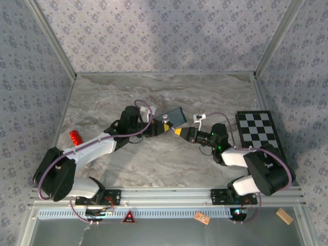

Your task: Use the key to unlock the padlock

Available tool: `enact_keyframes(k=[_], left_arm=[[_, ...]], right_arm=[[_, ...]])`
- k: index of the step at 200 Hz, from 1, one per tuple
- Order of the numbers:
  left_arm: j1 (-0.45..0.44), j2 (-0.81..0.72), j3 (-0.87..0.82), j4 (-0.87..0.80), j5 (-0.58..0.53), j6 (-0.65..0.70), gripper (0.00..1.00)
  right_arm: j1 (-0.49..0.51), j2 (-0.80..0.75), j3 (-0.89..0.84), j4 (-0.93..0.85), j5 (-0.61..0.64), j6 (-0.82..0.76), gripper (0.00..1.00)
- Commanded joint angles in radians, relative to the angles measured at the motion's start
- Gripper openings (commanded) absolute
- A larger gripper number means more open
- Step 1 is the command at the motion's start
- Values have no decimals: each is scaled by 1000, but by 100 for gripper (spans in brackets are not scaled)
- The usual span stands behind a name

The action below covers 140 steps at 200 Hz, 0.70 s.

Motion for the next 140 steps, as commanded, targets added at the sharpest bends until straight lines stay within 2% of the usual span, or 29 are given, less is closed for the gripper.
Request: enact_keyframes(k=[1,46,95,140], left_arm=[[-59,2,39,41,202,45,0],[-59,-2,42,43,219,42,0],[-60,-13,42,30,248,47,0],[-63,-14,47,3,245,62,0]], right_arm=[[8,-10,69,137,-18,14,0],[-1,28,83,181,-45,47,0],[-45,-27,78,82,-60,-31,0],[-13,-37,125,34,-68,-44,0]])
